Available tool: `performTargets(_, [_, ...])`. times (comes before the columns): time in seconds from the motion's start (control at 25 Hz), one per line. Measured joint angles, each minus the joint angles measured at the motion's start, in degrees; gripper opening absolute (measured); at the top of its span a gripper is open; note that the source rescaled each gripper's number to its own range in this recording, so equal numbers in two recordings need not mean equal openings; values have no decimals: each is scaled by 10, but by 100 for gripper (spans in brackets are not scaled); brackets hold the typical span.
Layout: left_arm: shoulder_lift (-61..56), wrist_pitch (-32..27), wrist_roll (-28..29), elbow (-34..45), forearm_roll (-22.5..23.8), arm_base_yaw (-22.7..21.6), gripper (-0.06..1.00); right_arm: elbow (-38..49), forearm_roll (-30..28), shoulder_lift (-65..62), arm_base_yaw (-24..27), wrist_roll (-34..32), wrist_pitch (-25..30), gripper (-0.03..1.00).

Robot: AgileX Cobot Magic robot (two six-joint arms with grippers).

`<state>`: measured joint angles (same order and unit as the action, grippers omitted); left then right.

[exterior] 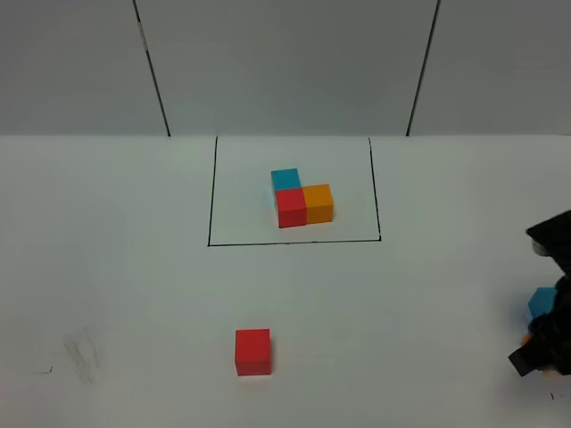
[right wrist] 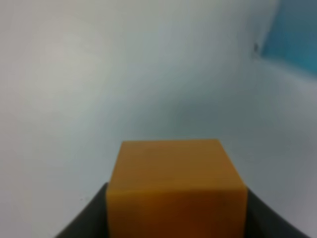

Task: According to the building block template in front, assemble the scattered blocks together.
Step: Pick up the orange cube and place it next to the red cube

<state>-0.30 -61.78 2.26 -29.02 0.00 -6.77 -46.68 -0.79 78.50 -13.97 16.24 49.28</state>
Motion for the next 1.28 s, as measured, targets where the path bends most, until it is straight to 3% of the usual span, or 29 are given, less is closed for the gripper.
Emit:
performTargets(0.2, [0, 0, 0, 0, 0, 0, 63, -18, -1, 1, -108, 189, 14, 19])
performTargets(0.32, [0, 0, 0, 0, 0, 0, 63, -32, -2, 30, -158, 253, -1, 19])
performTargets(0.68, [0, 0, 0, 0, 0, 0, 63, -203, -25, 207, -245, 281, 21, 19])
performTargets(0.84, [0, 0, 0, 0, 0, 0, 63, -264, -30, 262, -282, 324, 20, 19])
performTargets(1.28, [0, 0, 0, 0, 44, 0, 63, -315, -20, 341, -316, 397, 12, 19])
